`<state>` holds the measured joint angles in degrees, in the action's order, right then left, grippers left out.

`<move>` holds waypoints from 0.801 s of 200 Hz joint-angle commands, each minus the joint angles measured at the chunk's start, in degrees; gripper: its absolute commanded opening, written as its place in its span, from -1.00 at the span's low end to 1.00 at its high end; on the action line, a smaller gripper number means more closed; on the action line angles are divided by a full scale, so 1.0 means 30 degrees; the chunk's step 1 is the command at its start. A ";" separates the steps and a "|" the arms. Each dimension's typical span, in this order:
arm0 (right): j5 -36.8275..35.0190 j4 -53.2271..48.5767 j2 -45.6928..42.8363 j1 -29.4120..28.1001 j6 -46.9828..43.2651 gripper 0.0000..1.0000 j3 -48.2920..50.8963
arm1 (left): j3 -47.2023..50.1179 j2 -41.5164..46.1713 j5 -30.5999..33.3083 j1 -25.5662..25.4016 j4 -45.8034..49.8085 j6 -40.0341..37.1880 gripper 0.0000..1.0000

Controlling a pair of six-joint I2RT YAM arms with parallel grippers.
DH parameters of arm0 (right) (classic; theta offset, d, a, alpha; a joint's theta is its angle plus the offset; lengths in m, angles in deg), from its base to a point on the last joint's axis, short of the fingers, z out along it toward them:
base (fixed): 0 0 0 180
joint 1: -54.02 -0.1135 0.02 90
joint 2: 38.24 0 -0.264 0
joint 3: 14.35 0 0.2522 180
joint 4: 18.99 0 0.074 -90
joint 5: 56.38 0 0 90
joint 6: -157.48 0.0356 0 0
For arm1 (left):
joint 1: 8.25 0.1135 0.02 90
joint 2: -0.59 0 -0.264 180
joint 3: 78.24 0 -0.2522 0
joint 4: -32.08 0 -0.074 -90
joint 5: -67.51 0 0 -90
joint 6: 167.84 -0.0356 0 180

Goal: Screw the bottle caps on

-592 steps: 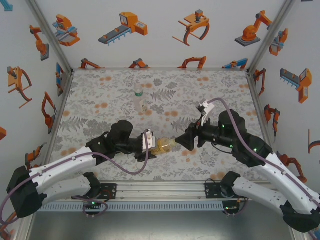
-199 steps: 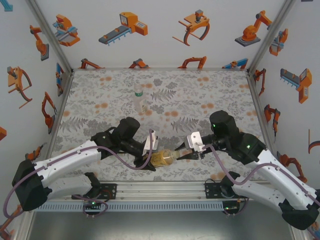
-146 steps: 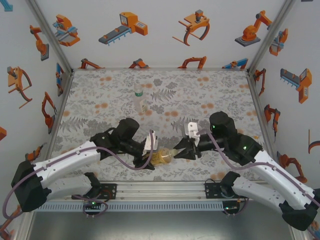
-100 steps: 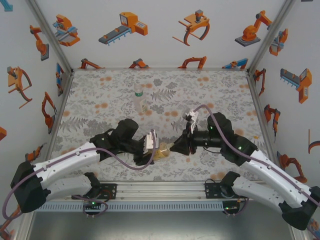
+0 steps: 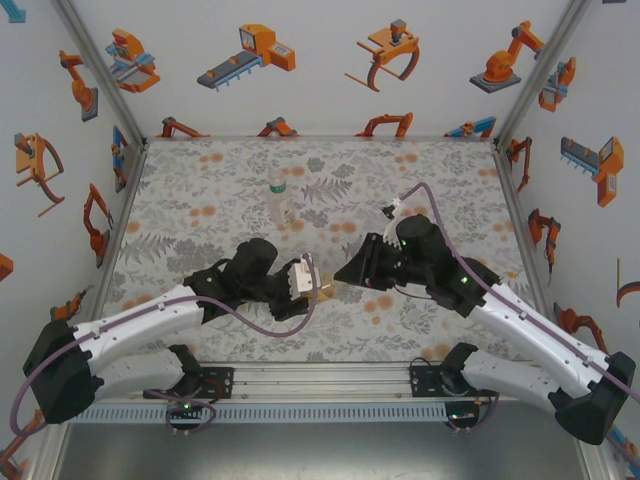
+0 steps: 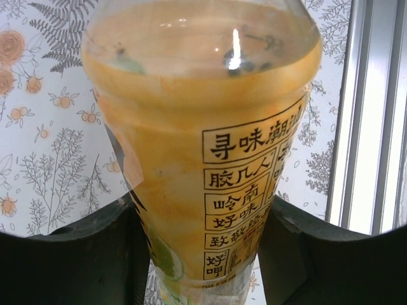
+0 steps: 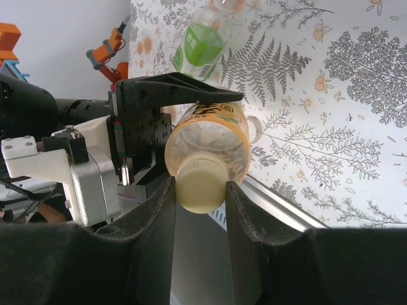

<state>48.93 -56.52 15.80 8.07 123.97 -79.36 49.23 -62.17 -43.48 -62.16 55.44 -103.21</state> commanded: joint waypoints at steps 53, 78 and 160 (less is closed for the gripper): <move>-0.0031 -0.0035 -0.0606 -0.0180 -0.2721 -0.04 -0.1429 | -0.0841 -0.0221 -0.2482 -0.0165 -0.1346 -0.0400 -1.00; -0.0181 -0.0889 -0.1177 -0.0180 -0.5370 0.18 -0.2191 | -0.1005 -0.0264 -0.3277 -0.0165 -0.0976 -0.0446 -1.00; 0.8164 -0.3245 -0.3519 -0.0195 -2.4423 0.23 -0.3052 | -0.1656 -0.0673 -0.6234 -0.0401 0.1067 -0.0840 -1.00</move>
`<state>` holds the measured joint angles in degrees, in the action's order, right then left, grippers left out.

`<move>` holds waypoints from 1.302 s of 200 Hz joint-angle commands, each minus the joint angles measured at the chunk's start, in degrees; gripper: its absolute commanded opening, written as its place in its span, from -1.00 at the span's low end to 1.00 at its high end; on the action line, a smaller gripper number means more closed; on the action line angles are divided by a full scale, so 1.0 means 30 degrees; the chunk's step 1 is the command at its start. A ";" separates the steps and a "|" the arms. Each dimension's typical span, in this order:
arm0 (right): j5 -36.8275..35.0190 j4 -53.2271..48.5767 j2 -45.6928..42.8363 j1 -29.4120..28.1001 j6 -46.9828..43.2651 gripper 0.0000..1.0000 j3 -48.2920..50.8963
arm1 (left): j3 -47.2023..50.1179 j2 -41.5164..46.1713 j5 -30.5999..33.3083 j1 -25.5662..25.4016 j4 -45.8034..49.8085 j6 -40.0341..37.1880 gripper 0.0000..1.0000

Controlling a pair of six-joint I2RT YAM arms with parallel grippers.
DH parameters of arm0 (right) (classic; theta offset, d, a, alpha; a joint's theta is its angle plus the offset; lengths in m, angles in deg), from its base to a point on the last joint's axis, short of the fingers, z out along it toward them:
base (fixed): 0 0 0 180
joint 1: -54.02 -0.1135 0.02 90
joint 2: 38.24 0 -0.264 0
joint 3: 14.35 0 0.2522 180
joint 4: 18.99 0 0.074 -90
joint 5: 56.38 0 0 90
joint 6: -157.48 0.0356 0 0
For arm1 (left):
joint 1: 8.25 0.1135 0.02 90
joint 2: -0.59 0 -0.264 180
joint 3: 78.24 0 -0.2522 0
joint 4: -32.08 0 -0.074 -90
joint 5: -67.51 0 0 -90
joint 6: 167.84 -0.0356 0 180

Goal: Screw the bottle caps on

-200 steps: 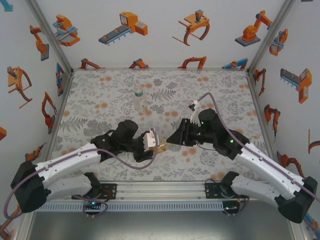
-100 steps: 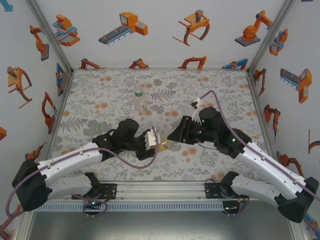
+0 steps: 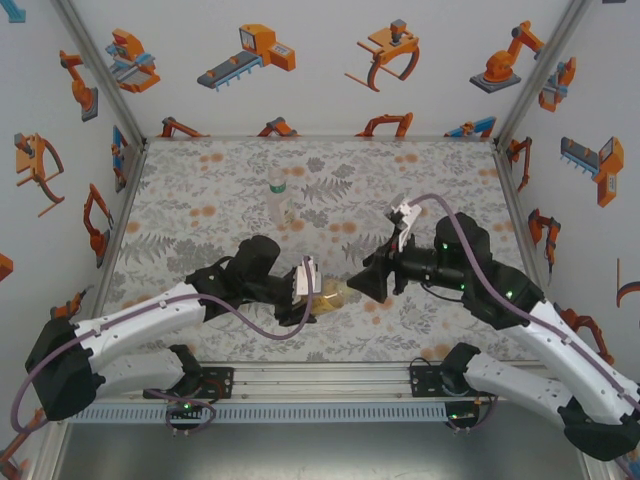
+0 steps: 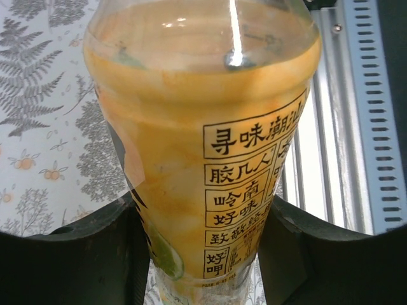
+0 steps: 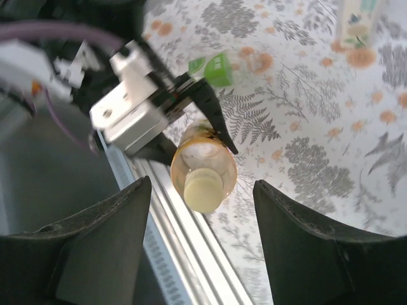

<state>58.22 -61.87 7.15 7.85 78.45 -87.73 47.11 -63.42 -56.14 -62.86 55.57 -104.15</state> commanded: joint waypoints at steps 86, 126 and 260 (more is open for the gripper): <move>0.8325 -0.3806 0.0483 -0.0107 -1.8170 0.18 0.0048 | -0.1548 -0.0988 -0.3416 -0.0664 0.2055 -0.0549 -1.00; 0.7864 -0.2780 0.0457 -0.0127 -1.8127 0.02 0.1234 | -0.1641 -0.0987 -0.3611 -0.0693 0.2077 -0.0553 -1.00; 0.8733 -0.1733 0.0536 -0.0136 -1.7630 -0.14 0.1502 | -0.1636 -0.1104 -0.3627 -0.0723 0.2174 -0.0465 -1.00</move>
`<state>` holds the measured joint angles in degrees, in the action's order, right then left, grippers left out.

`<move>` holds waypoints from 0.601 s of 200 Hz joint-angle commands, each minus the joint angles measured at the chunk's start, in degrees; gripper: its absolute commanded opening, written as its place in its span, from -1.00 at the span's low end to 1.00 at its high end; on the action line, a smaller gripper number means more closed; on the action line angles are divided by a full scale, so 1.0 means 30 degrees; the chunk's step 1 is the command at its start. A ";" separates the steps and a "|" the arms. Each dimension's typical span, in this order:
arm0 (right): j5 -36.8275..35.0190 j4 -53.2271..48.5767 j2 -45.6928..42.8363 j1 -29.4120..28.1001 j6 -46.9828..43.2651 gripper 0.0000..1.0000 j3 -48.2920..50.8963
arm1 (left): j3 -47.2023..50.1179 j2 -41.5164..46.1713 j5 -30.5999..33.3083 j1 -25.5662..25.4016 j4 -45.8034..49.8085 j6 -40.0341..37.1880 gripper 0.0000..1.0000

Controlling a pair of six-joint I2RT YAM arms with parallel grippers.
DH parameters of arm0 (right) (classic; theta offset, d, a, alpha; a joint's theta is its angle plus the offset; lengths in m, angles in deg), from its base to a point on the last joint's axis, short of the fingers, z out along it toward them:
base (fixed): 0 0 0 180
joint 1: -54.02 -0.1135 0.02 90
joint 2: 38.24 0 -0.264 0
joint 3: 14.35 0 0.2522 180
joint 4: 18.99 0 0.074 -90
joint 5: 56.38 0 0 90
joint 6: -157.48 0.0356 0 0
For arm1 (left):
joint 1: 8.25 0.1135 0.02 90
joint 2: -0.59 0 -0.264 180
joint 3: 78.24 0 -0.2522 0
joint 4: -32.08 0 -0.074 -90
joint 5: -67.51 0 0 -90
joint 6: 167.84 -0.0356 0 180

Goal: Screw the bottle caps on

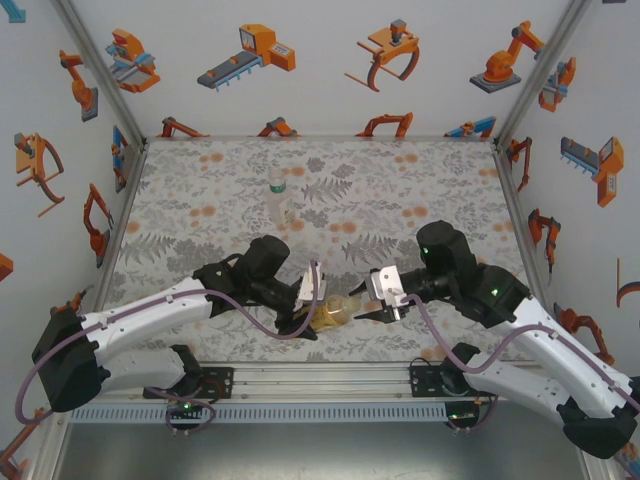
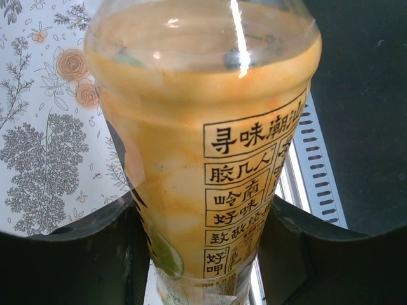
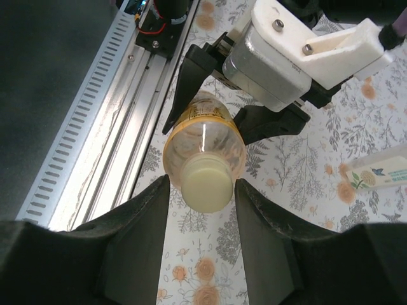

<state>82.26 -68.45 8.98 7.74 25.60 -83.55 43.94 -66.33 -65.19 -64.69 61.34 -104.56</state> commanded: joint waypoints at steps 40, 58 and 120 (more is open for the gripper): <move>0.0518 0.0069 -0.0095 -0.0100 -0.0012 -0.31 0.0028 | -0.0609 -0.0041 -0.0612 -0.0140 0.0227 -0.0340 -1.00; 0.0448 0.0082 -0.0115 -0.0100 0.0264 -0.43 0.0113 | -0.0609 0.0025 -0.0620 -0.0140 0.0235 -0.0338 -1.00; -0.4227 0.5620 -0.0412 -0.0100 1.3493 -1.00 0.1924 | 0.0133 0.0485 0.2511 -0.0144 -0.1433 0.0128 -1.00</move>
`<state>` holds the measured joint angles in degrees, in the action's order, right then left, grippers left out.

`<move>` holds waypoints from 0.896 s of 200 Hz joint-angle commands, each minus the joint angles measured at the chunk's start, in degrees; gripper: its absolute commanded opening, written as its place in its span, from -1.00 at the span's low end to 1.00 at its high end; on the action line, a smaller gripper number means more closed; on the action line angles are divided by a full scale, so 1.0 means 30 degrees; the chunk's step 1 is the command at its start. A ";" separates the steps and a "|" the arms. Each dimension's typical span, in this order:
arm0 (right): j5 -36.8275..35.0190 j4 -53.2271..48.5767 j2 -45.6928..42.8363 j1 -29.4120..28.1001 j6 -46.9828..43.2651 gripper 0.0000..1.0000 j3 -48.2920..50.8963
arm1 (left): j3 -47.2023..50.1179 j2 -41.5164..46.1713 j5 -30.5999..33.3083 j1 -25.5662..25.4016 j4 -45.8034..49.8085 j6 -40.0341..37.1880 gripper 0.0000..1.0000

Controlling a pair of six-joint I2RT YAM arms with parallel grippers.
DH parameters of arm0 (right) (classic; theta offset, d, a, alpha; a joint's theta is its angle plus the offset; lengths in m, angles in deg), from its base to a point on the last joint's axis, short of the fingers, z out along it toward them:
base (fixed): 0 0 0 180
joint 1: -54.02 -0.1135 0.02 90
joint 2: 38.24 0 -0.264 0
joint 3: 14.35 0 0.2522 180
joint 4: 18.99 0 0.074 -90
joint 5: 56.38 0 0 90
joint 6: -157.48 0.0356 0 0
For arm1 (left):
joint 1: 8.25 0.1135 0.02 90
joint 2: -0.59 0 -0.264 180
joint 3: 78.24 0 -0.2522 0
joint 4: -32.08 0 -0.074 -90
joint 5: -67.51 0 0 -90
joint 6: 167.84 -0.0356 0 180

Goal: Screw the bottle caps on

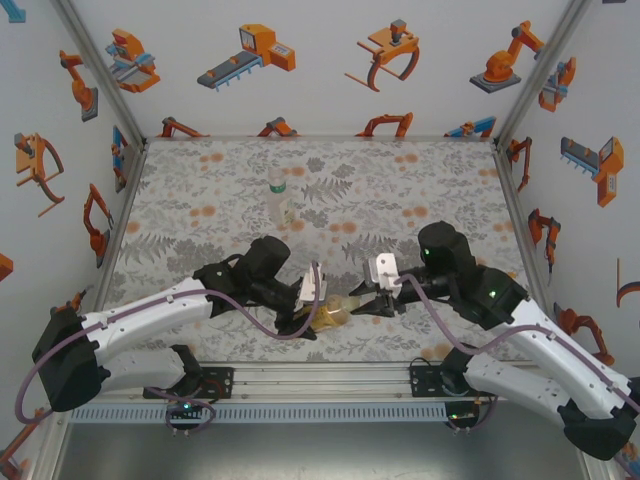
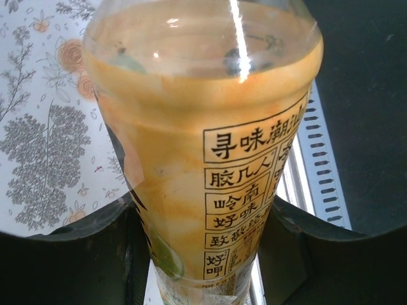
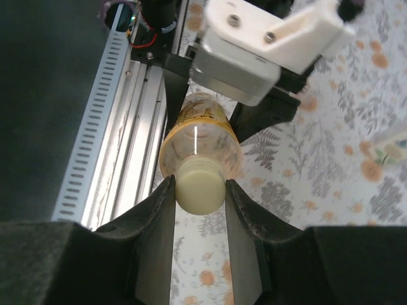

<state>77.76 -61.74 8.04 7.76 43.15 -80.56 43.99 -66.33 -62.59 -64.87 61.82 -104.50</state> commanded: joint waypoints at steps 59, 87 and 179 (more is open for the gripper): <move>-1.0389 0.3218 0.0102 -0.0107 2.3952 -1.00 0.1933 | 0.0909 0.0407 0.6983 -0.0082 -0.4803 0.1242 -1.00; -1.0780 0.2135 0.0876 -0.0107 2.8586 -1.00 0.1663 | 0.0827 0.0085 0.7513 -0.0111 -0.5354 0.1275 -1.00; -1.1488 0.3001 -0.0216 -0.0080 2.3513 -0.35 0.1456 | 0.0259 -0.0433 0.6921 -0.0287 -0.5155 0.0758 -1.00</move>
<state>41.45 -55.25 9.31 7.96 122.75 -74.98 46.96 -67.99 -39.85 -65.18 50.79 -101.90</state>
